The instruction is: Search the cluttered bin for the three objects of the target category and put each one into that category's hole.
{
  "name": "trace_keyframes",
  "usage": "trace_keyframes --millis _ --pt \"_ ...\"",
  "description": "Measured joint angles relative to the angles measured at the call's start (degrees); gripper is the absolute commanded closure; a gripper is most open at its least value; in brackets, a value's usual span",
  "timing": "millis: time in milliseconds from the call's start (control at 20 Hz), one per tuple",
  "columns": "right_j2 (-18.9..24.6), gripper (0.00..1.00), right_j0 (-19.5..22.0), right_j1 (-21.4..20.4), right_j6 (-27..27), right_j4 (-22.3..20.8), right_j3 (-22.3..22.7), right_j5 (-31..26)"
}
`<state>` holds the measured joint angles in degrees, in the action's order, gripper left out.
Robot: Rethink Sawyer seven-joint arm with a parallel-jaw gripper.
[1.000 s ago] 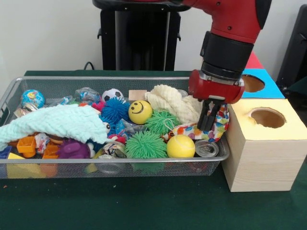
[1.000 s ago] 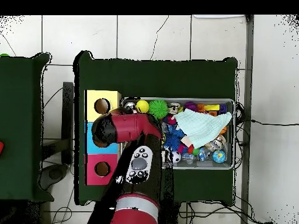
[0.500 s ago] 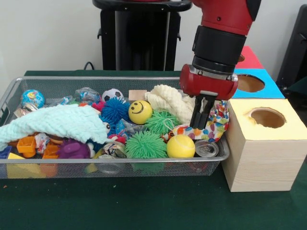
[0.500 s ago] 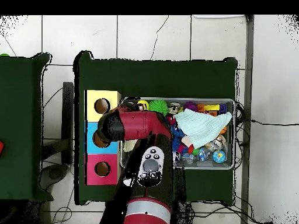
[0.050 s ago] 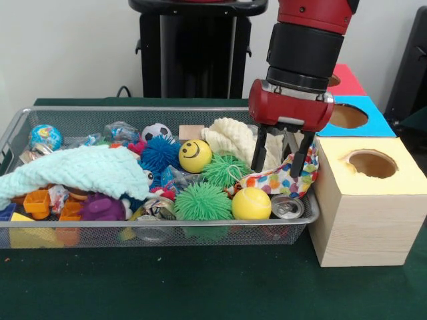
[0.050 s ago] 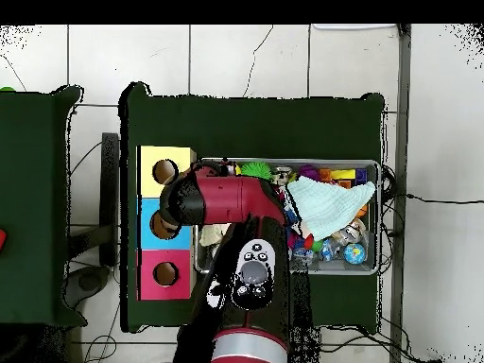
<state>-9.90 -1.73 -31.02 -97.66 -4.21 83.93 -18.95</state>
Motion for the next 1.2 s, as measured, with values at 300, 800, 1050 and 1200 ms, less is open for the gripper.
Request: trace_keyframes --millis 300,800,1050,1200 --pt "0.9 0.0 0.6 -0.4 0.0 0.0 0.0 0.0" --pt "3.9 0.0 2.3 -1.1 0.0 3.5 0.0 0.0" --pt "5.2 0.0 3.2 -1.1 0.0 5.0 0.0 0.0" --pt "5.8 0.0 3.5 -1.1 0.0 5.9 0.0 0.0"
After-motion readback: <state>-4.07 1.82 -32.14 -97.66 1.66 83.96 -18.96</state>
